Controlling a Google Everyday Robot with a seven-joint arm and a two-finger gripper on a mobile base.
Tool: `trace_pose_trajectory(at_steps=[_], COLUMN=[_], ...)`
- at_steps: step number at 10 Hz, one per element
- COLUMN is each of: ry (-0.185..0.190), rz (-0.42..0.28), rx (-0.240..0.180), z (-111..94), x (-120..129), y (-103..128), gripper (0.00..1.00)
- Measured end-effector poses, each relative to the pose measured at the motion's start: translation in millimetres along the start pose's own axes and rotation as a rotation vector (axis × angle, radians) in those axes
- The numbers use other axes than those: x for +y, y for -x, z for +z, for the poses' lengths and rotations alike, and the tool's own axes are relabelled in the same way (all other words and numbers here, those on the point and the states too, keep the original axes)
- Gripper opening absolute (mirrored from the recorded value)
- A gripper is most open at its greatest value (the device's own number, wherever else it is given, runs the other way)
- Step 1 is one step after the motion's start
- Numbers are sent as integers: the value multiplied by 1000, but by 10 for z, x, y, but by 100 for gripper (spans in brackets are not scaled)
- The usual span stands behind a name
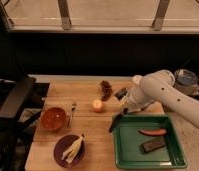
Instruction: Place brush in tray
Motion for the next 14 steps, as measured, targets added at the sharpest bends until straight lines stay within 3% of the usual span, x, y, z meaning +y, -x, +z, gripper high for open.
trace_pose_trajectory(at_steps=[3,6,11,14], ry=[9,3,9,12], rz=[-111,-156,-117,-50], rx=[-54,-70,-69,-52], z=[22,91,265,325], x=[134,294,654,801], y=[412,642,829,852], gripper=[0,0,0,27])
